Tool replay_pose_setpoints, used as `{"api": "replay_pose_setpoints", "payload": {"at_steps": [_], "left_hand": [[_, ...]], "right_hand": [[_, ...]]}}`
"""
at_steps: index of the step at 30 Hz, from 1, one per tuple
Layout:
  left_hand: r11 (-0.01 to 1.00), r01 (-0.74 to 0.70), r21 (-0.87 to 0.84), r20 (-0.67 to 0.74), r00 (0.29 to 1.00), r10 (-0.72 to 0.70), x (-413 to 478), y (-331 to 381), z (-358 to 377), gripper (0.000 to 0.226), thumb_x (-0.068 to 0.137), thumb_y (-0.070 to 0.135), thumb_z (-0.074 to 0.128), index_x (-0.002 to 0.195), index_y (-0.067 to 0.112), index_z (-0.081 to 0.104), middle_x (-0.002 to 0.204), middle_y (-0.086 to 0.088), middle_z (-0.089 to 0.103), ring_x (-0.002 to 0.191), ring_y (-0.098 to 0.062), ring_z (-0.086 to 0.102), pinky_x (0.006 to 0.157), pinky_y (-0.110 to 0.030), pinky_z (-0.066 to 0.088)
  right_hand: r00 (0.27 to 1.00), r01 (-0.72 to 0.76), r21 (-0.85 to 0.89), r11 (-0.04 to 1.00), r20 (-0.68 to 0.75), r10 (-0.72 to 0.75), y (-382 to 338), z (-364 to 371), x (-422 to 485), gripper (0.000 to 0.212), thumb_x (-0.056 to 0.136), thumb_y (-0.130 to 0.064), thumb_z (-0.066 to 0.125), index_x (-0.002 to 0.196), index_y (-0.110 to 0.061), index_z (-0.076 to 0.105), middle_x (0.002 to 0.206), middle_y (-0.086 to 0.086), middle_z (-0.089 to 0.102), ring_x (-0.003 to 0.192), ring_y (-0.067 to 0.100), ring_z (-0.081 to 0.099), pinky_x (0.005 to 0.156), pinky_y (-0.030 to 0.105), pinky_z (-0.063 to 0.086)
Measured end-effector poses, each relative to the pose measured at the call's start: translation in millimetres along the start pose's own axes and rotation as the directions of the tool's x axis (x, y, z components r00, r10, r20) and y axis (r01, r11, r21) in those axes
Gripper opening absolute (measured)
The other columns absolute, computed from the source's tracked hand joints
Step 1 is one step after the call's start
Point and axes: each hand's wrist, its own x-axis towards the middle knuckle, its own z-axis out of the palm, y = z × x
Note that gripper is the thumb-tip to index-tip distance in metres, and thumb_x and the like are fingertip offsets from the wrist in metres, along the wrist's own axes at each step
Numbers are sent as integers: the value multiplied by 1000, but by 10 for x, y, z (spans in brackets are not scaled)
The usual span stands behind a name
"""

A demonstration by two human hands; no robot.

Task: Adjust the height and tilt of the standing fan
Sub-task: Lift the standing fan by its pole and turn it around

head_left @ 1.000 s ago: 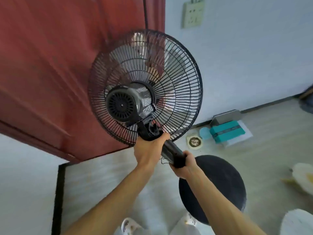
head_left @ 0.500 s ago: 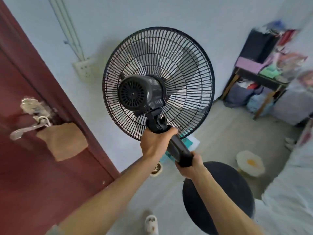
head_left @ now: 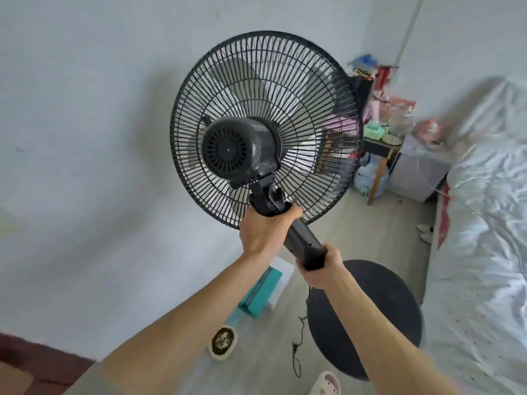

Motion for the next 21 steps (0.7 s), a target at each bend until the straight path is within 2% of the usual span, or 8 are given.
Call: {"api": "replay_pose_setpoints", "payload": {"at_steps": [2,3,6,9,12,15,17,21], "left_hand": [[999,-47,19,27,999,47,198,115,301,28,55,49,82,78,54,68,69,28,70,70,2,68,78,-35,62],[998,-63,28,39,997,62,299,167,480,29,55,49,82,77,58,66,67,27,70,67,4,67,76,-34,61],[998,-58,36,23,998,57,567,332,970,26,54,50,81,77,42,71,66,18,73,70,-2,69,75,-38,63],[999,-37,18,6,999,37,805,471,1378,33,54,46,84,73,23,72,68,15,74,76,-9,72,77,-42,64],[999,-46,24,-3,999,47,1080,589,1691,30,58,44,85,75,23,72,69,17,74,73,-4,71,75,-38,63],[995,-87,55,-11,996,88,1427,736,1945,27,58,45,84,80,42,68,68,23,72,70,6,65,68,-27,54],[992,-99,74,-10,995,100,1694,825,2095,30,57,46,82,81,48,64,68,25,70,70,6,64,68,-28,55],[989,-110,100,-9,994,112,2255,900,2389,26,58,47,82,75,34,68,63,17,70,62,-5,66,63,-31,58]], "right_hand": [[1000,-4,26,1000,-8,4,-341,68,152,31,91,-35,61,91,-5,53,96,16,54,80,32,56,77,41,56],[1000,-5,17,1000,-2,5,-532,108,235,31,91,-34,61,92,-5,53,97,16,54,81,33,57,75,41,56],[1000,-17,13,1000,1,17,-1067,210,475,28,91,-32,60,92,-5,54,97,16,55,81,33,57,74,42,57],[1000,-20,8,1000,-8,20,-1509,327,633,29,90,-33,61,90,-5,54,96,16,54,82,33,57,78,42,58],[999,-41,10,999,-22,41,-1906,477,835,30,90,-34,62,93,-5,55,100,16,54,87,33,57,79,43,58],[999,-38,5,999,6,37,-2262,724,1059,30,91,-34,61,93,-5,55,99,16,56,83,34,58,79,42,58],[999,-43,2,999,5,43,-2483,909,1231,30,91,-33,61,93,-4,56,97,17,56,81,34,58,81,41,59],[999,-49,2,999,-4,49,-2864,1268,1561,30,89,-34,62,91,-4,55,97,17,55,82,33,59,82,42,59]]}}
